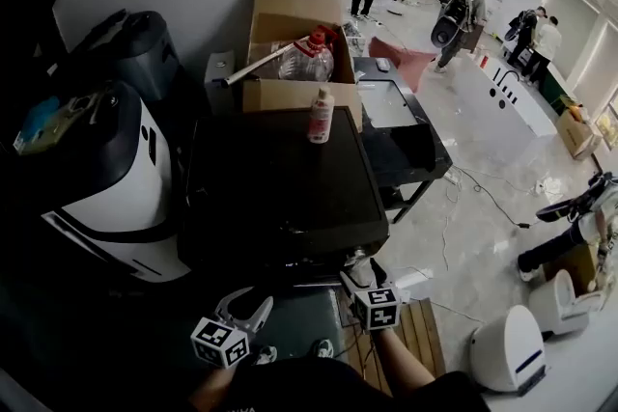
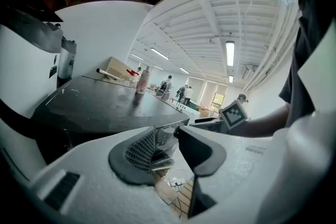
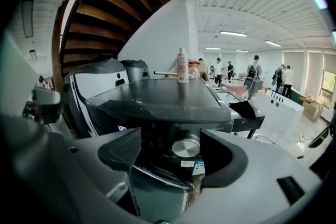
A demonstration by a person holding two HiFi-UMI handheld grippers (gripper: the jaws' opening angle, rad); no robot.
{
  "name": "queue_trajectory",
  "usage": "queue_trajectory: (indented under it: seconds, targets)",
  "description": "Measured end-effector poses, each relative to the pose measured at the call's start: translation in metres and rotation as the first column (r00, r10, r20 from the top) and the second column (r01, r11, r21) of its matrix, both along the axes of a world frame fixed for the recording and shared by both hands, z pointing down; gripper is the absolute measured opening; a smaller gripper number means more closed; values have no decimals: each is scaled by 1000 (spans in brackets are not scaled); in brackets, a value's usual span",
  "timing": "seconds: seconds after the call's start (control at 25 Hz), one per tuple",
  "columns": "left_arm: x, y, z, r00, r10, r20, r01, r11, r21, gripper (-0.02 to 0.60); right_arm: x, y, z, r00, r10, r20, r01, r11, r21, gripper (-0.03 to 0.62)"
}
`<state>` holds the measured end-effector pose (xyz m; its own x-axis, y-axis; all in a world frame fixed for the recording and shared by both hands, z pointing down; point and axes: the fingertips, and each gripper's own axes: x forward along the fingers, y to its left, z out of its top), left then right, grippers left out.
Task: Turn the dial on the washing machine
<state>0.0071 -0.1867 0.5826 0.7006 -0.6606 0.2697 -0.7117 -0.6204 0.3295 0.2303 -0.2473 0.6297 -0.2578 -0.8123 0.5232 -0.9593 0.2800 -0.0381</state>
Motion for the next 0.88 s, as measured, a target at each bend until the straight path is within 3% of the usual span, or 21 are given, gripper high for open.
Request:
queue_trajectory:
  seconds: [0.44,0.88]
  targets:
    - [11,-12,-9,985,174,-2,-173,984,34,120,-18,43,-71,987,133,87,-147,974,175,219]
    - [20,-11,-9,935,353,44,-355,932,65,63,-31,89,-101,954,274,119,-297,913,281,57]
